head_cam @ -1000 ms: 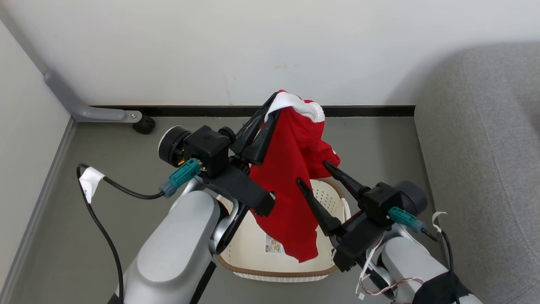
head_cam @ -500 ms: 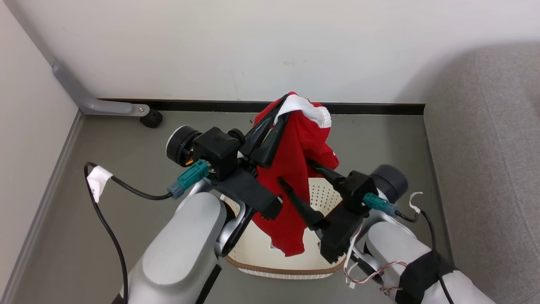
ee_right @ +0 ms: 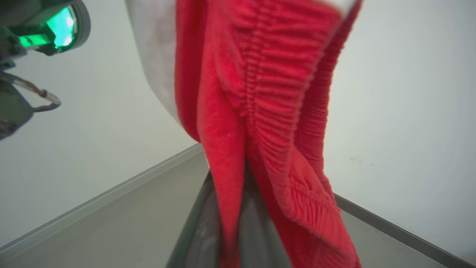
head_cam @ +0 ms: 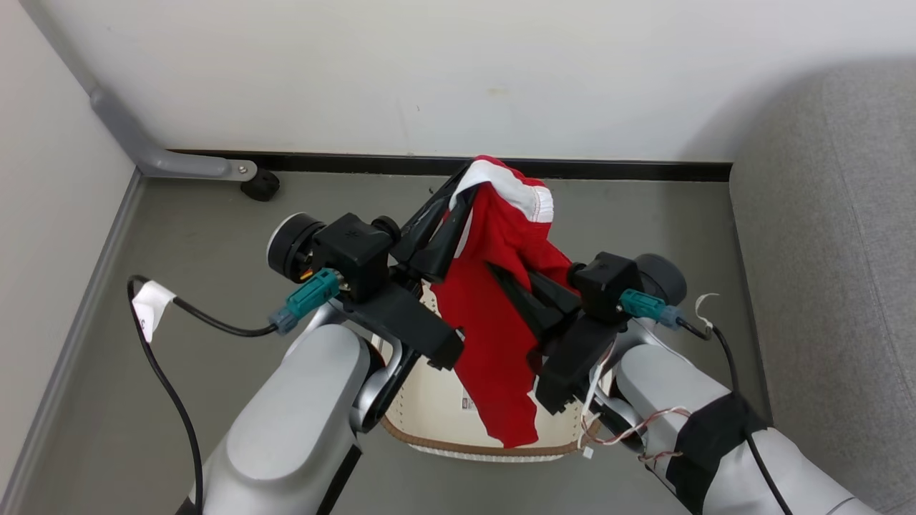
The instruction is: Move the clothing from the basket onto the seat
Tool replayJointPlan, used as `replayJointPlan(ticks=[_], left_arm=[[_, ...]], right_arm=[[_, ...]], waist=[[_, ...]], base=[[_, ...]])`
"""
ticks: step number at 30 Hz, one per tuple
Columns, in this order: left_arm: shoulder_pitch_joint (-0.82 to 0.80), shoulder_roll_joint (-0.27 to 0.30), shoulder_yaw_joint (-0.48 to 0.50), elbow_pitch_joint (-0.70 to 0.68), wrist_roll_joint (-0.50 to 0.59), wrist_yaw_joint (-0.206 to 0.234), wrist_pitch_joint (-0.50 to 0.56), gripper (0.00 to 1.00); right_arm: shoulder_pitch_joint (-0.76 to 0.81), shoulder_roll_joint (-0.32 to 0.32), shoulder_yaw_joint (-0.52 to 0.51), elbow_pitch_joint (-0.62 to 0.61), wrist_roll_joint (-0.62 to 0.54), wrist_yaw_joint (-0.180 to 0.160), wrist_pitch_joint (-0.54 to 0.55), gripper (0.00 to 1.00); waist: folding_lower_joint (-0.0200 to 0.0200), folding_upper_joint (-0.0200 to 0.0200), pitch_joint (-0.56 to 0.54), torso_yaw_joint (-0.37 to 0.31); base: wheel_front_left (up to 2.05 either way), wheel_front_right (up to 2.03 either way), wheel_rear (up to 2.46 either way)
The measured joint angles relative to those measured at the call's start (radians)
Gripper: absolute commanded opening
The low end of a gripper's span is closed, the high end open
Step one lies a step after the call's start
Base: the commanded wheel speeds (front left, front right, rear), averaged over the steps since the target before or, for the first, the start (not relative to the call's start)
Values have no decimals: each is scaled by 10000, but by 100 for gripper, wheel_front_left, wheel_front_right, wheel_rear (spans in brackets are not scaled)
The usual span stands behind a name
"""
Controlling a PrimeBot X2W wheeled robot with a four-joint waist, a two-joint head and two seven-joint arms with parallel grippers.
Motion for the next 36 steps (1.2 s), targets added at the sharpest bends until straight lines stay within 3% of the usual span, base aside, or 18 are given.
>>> replayJointPlan(ticks=[5,6,8,9,36], left_arm=[[16,127,82,102,0,6,-4,0],[25,148,90,115,0,8,-4,5],[53,186,100,167,2,10,-6,47],[58,211,96,221,2,8,-8,100],[1467,727,-493,849,-75,-4,-226,100]], right_arm=[[-118,-2,-253,94,159,-17,-10,0],[-119,-2,-303,121,159,-19,-10,0],[-124,-4,-403,194,159,-46,-12,0],[-126,-2,-472,234,159,-88,-12,0],[-138,-393,-1732,-376,134,-357,-21,0]], waist=[[0,0,89,-199],[0,1,106,-247],[0,0,138,-348],[0,0,152,-402],[0,0,66,-2372]], base=[[0,0,0],[0,0,0],[0,0,0],[0,0,0],[0,0,0]])
